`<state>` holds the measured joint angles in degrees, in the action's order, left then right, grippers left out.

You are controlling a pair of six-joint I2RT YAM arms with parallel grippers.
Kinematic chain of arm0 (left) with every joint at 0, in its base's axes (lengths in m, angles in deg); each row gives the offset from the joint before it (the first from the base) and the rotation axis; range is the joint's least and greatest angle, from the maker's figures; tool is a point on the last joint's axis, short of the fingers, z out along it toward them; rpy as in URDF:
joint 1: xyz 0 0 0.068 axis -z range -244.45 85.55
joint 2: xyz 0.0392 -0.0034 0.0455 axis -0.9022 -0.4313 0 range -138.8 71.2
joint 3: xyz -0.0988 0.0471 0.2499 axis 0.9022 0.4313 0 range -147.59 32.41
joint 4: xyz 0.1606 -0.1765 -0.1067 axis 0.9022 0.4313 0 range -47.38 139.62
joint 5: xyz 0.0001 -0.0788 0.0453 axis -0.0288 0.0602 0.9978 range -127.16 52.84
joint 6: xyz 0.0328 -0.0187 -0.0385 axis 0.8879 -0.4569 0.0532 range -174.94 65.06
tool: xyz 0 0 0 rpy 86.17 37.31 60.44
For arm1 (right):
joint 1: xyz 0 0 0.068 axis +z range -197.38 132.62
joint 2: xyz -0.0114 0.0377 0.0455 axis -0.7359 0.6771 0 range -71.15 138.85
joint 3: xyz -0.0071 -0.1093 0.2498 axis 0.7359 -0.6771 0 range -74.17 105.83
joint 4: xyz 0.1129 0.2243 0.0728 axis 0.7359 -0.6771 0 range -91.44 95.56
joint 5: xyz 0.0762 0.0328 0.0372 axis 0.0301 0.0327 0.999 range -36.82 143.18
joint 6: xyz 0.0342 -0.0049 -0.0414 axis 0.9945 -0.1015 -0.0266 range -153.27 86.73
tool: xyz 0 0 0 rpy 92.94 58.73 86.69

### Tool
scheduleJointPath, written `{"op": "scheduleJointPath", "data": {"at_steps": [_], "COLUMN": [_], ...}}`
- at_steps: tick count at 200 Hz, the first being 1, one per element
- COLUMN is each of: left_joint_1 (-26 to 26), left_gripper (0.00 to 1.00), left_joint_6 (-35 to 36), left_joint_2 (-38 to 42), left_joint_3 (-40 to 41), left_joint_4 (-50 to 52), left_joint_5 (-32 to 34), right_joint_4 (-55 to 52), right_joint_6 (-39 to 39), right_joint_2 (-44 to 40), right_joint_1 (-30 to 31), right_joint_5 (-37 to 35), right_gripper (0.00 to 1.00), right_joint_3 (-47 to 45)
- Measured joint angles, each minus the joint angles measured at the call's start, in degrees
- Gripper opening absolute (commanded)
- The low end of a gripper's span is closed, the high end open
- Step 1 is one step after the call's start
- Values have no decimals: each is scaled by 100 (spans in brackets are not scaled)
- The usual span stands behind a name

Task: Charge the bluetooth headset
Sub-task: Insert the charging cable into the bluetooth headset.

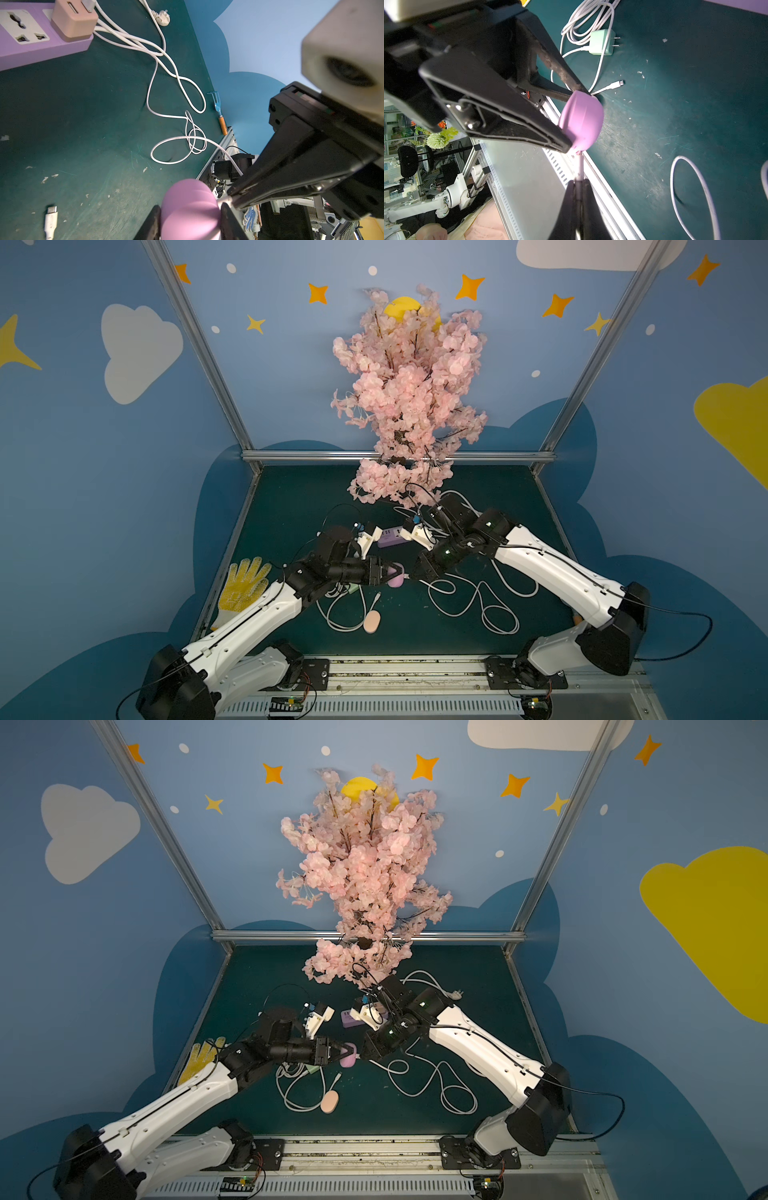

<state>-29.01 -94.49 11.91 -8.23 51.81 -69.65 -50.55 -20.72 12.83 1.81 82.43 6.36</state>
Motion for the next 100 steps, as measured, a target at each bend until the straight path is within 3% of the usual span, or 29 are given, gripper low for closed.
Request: {"op": "scheduleJointPath", "data": {"at_steps": [100], "left_joint_1": [-39], "left_gripper": [4], "left_joint_6": [-96], "left_joint_2": [103], "left_joint_3": [197], "left_joint_4": [48], "left_joint_5": [157], "right_joint_4": [546], "right_joint_6": [330], "right_joint_2": [-9], "right_joint_1": [173], "right_joint_5": [-175], "right_gripper": [0], "right_joint_3": [-365]}}
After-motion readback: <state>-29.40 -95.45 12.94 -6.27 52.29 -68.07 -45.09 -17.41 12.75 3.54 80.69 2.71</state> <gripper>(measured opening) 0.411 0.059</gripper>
